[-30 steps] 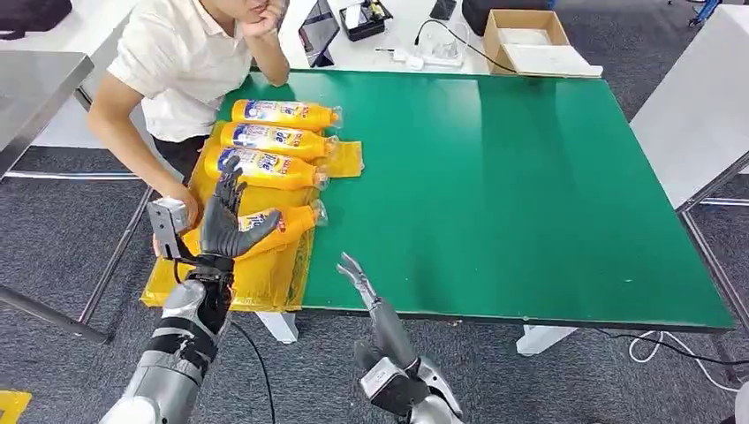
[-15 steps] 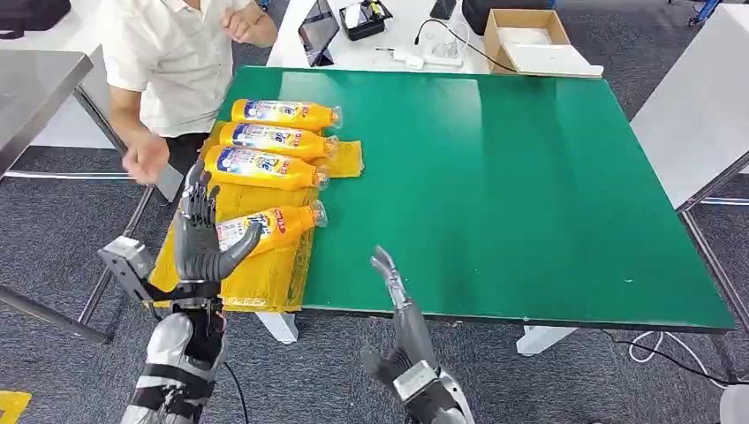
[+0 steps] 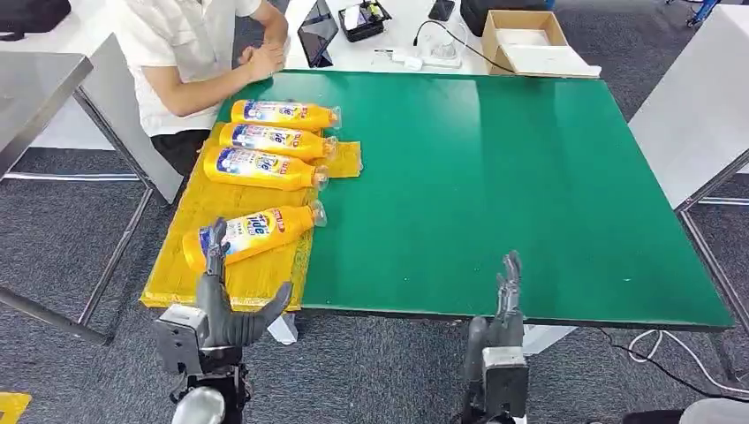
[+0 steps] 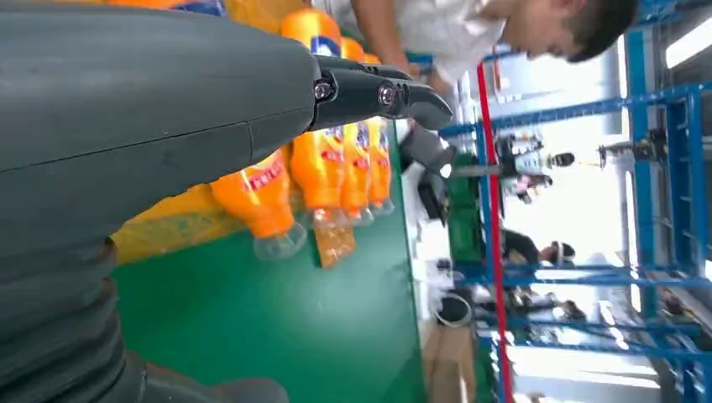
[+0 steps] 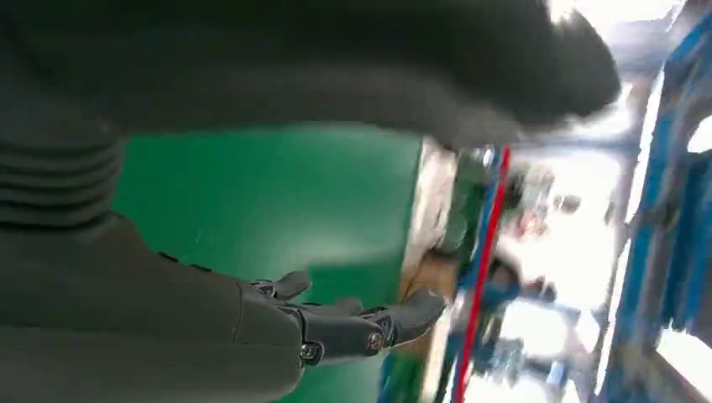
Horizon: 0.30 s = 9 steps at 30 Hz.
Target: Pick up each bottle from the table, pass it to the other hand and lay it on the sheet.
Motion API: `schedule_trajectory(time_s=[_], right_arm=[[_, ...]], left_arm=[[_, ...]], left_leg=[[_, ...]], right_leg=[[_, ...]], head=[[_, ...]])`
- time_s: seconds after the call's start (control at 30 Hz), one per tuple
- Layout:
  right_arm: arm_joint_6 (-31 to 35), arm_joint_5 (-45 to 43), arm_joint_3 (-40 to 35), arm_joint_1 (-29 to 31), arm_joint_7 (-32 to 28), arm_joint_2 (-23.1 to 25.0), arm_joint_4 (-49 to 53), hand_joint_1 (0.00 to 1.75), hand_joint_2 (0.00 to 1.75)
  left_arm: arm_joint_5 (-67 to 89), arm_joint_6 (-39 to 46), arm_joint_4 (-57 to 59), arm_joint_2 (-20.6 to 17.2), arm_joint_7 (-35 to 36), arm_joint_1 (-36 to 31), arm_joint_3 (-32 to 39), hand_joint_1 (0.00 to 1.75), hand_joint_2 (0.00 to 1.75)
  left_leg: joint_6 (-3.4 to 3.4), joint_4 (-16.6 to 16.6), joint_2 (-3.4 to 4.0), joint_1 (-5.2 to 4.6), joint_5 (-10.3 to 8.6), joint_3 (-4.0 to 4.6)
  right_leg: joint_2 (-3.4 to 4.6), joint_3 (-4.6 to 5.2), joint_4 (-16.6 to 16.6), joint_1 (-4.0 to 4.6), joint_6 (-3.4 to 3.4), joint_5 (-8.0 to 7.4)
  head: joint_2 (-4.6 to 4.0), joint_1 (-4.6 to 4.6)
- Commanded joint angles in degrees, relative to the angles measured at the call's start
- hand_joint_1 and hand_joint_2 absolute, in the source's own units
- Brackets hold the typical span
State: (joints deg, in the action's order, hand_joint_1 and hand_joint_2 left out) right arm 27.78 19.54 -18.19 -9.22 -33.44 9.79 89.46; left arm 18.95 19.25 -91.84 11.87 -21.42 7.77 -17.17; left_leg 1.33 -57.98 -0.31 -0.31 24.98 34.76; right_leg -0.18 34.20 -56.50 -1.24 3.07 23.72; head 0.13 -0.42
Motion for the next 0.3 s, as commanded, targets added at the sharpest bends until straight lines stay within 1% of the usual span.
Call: schedule_trajectory(time_s=[0.03, 0.3], right_arm=[[1.21, 0.44, 4.42, 0.31, 0.96, 1.72, 0.69, 0.00, 0.00], [1.28, 0.45, 4.33, 0.24, 0.95, 1.62, 0.50, 0.00, 0.00]], left_arm=[[0.79, 1.09, 2.50, -2.92, 0.24, -0.07, -4.72, 0.00, 1.75], [0.78, 1.20, 2.59, -2.95, 0.28, -0.29, -4.69, 0.00, 1.75]], left_leg=[[-0.11, 0.05, -0.01, 0.08, 0.10, -0.27], [-0.09, 0.07, -0.02, 0.06, 0.06, -0.24]], right_leg=[[-0.03, -0.29, 0.06, 0.09, -0.16, 0.10], [-0.02, -0.26, 0.08, 0.07, -0.13, 0.06]], head=[[0.00, -0.02], [0.00, -0.02]])
